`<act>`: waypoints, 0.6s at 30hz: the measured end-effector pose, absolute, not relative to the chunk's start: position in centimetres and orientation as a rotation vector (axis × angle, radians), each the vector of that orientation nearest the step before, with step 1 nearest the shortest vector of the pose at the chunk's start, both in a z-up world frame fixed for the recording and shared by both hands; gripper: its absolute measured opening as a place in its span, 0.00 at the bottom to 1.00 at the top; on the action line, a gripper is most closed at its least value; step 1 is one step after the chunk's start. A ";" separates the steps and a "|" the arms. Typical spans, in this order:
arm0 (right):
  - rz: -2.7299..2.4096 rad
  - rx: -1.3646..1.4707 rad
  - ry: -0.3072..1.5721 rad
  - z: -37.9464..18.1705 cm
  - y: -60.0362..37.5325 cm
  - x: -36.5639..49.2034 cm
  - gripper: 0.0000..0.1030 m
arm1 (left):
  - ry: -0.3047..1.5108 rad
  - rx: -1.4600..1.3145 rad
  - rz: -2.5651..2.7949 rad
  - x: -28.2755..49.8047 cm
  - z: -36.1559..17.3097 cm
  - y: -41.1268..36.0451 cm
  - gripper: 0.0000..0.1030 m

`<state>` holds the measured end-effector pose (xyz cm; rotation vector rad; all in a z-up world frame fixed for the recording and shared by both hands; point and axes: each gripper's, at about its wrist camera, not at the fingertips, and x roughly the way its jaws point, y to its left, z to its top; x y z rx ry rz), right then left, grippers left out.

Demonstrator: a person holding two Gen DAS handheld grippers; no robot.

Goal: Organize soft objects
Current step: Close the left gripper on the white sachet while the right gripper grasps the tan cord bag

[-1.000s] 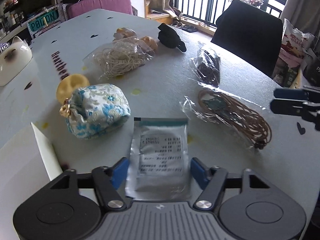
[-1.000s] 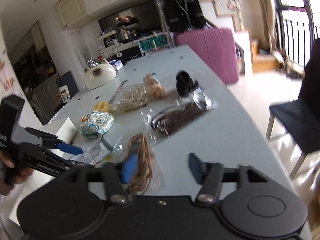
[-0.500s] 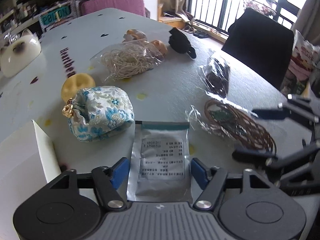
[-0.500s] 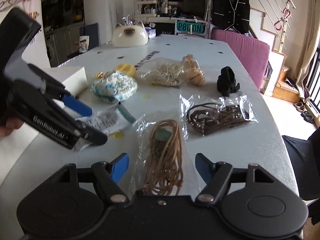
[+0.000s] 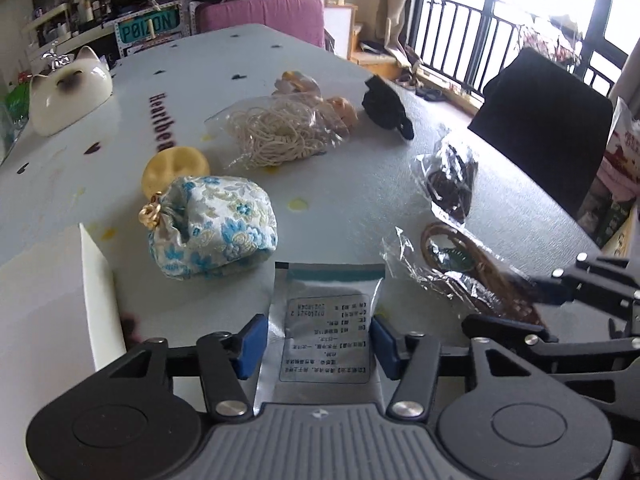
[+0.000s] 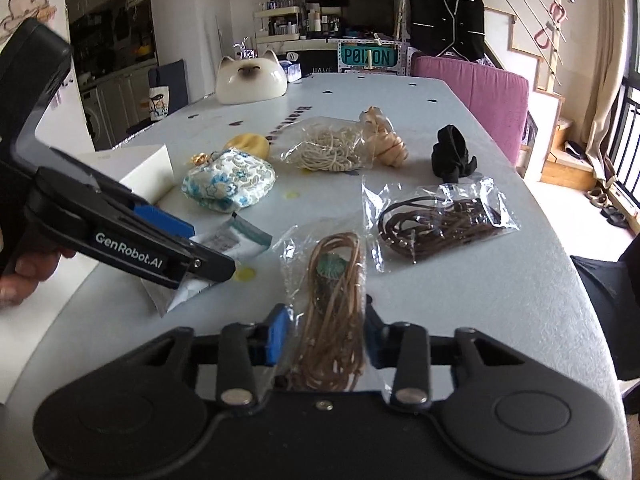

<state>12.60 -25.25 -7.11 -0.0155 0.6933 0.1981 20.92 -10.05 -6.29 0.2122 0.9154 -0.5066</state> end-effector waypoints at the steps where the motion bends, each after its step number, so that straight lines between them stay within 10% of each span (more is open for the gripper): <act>1: 0.195 -0.011 0.690 -7.0 -25.2 12.5 0.34 | 0.904 0.204 -0.506 20.7 -6.1 -9.9 0.45; 18: 0.155 0.117 0.560 -3.1 -24.9 9.5 0.33 | 0.787 0.024 -0.447 16.2 -1.0 -5.4 0.44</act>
